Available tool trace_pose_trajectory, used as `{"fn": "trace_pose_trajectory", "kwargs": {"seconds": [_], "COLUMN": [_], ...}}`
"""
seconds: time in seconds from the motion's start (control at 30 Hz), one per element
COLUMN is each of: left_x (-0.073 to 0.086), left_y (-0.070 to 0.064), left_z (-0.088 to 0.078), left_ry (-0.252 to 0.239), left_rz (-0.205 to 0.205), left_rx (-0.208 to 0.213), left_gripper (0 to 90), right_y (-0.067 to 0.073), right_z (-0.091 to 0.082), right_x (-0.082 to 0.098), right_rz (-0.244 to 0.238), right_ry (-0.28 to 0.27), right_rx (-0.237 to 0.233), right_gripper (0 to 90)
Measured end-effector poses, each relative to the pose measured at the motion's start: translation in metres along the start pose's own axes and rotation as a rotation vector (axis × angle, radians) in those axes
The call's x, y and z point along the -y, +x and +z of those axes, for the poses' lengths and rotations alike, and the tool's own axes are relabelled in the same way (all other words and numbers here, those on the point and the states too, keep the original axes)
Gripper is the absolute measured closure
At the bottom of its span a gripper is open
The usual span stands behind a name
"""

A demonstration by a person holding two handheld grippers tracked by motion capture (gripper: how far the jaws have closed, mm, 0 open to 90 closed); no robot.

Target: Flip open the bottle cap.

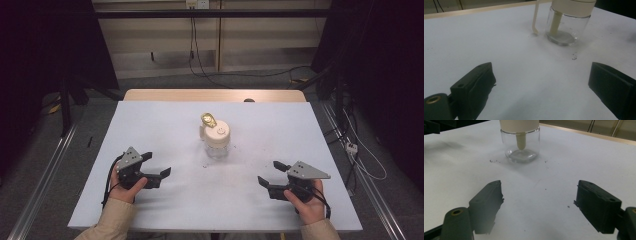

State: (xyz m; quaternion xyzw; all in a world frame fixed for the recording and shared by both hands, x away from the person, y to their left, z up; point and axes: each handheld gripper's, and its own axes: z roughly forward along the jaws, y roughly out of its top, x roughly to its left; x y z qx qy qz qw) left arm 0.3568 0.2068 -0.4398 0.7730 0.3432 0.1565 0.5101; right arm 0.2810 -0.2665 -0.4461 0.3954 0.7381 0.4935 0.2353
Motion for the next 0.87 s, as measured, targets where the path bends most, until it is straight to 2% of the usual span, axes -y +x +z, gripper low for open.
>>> {"fn": "trace_pose_trajectory", "kwargs": {"seconds": [0.23,0.47,0.87], "left_x": [0.007,0.013,0.013], "left_y": [0.009,0.013,0.015], "left_z": [-0.013,-0.020,-0.021], "left_ry": [-0.003,0.000,-0.012], "left_rz": [-0.011,-0.009,-0.023], "left_rx": [-0.025,-0.031,-0.043], "left_gripper": [6.3,6.4,6.3], "right_y": [-0.005,-0.003,-0.004], "right_z": [-0.002,-0.001,-0.001], "right_x": [0.004,0.005,0.005], "right_rz": [0.012,0.005,0.004], "right_ry": [0.001,0.019,0.017], "right_rx": [0.003,0.002,0.000], "right_gripper": [20.5,20.3,20.3]}}
